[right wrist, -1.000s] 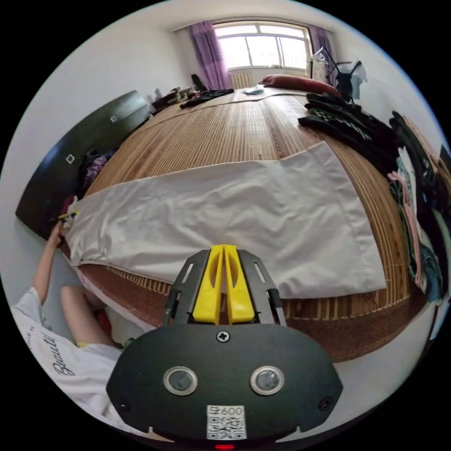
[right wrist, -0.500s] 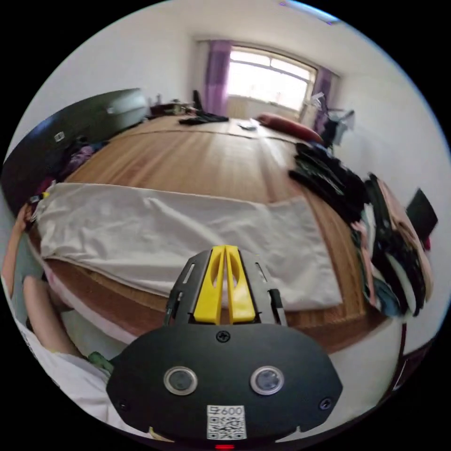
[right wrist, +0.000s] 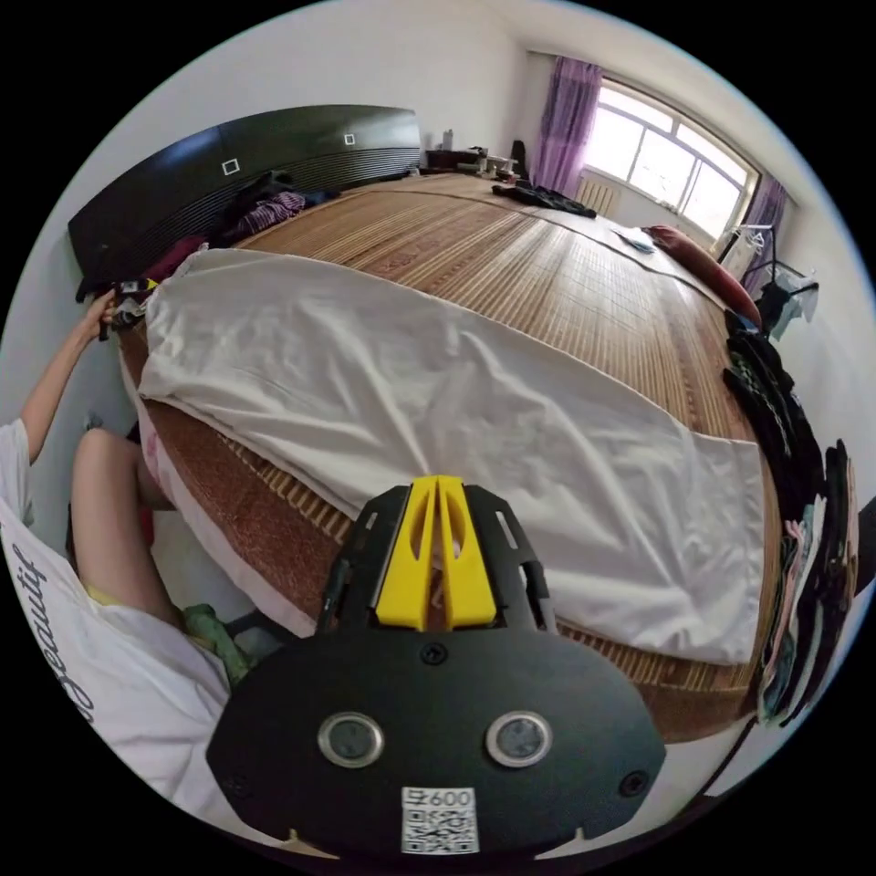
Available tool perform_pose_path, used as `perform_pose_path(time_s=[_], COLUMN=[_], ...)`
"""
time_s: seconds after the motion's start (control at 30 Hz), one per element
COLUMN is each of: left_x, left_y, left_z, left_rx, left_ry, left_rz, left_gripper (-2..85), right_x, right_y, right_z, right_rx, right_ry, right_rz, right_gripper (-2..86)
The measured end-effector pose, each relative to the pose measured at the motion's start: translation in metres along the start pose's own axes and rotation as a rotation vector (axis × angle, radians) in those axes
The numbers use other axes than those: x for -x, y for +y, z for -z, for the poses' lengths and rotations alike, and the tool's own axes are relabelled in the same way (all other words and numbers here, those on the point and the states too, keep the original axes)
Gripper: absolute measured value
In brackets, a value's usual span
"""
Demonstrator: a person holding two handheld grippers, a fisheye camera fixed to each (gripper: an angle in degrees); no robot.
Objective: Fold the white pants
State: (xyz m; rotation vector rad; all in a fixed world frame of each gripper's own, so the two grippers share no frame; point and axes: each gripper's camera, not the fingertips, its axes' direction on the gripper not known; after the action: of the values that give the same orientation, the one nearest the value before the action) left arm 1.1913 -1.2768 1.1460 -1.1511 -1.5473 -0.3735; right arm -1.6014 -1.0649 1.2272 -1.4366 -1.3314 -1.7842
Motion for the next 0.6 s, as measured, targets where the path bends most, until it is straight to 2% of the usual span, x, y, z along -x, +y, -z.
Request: perform_pose_path(time_s=[0.1, 0.2, 0.27, 0.33, 0.4, 0.47, 0.53, 0.6], left_x=[-0.045, -0.12, -0.183, -0.228, -0.272, -0.315, -0.332, -0.344], left_y=[0.041, 0.083, 0.124, 0.159, 0.205, 0.271, 0.313, 0.347], left_z=[0.016, -0.007, -0.022, -0.023, -0.01, 0.006, 0.01, 0.003], left_rx=[-0.086, 0.044, 0.115, 0.153, 0.104, 0.027, -0.012, -0.044], left_ry=[0.244, 0.445, 0.588, 0.605, 0.5, 0.238, 0.089, -0.082], left_rz=[-0.194, -0.37, -0.474, -0.511, -0.594, -0.616, -0.596, -0.592], left_gripper=[0.7, 1.0, 1.7, 3.0, 5.4, 9.3, 10.4, 10.3], right_x=[0.008, 0.048, 0.091, 0.13, 0.171, 0.223, 0.25, 0.266], right_y=[0.049, 0.083, 0.105, 0.131, 0.164, 0.21, 0.242, 0.269], right_z=[0.013, 0.022, 0.018, 0.015, 0.01, -0.006, -0.021, -0.035], right_rx=[-0.084, -0.219, -0.269, -0.324, -0.379, -0.415, -0.439, -0.449], right_ry=[0.012, -0.069, -0.226, -0.313, -0.286, -0.135, -0.062, -0.077], right_rz=[-0.059, -0.012, 0.08, 0.199, 0.312, 0.438, 0.483, 0.535], right_gripper=[-0.8, -0.8, -0.7, -0.6, -0.2, 1.3, 2.6, 3.6])
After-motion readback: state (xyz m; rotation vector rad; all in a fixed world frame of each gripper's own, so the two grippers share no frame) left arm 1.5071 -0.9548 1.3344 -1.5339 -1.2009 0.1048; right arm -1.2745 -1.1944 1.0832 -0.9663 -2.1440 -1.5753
